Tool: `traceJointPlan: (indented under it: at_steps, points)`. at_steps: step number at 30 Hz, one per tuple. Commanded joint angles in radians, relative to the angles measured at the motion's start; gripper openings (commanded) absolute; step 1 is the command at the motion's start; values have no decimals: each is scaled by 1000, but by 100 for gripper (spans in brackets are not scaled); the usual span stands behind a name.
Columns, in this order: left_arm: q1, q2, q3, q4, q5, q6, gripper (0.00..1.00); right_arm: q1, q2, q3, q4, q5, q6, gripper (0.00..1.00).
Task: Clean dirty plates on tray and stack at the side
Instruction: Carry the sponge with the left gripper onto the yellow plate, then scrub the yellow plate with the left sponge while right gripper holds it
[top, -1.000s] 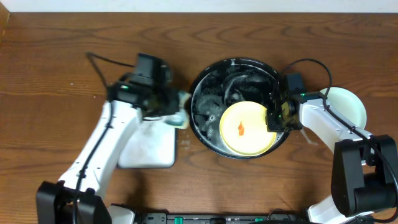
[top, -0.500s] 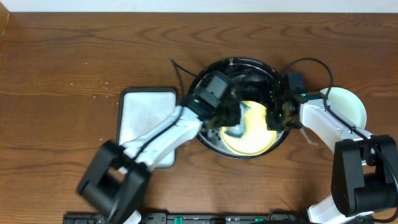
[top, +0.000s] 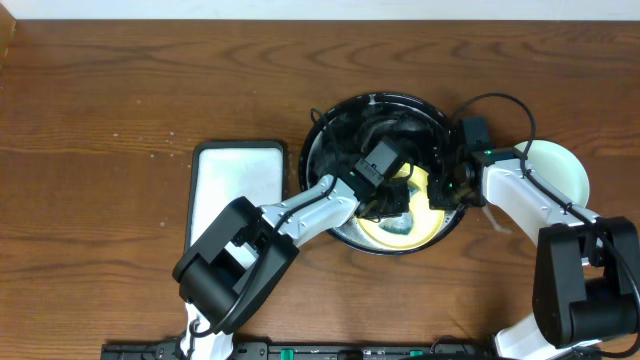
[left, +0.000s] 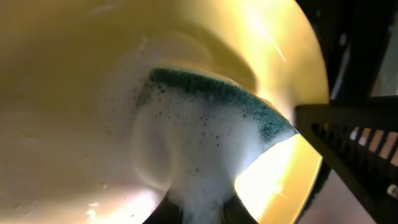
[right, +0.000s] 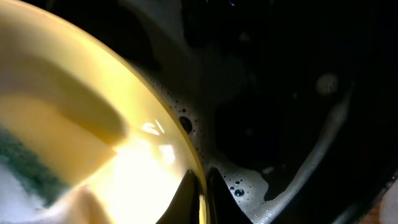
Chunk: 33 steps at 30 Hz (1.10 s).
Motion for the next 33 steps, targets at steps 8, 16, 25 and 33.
traceJointPlan:
  at_steps: [8,16,25,33]
  points:
    - [90,46,37,-192,-554,256,7,1,30,-21,-17,-14,18,1]
    - [38,46,44,-182,-435,156,7,1,30,-21,-24,-14,10,1]
    - [-34,71,43,24,-28,-119,8,1,30,-21,-25,-14,7,1]
    - [-50,71,43,-47,-24,-133,8,1,30,-21,-25,-14,7,1]
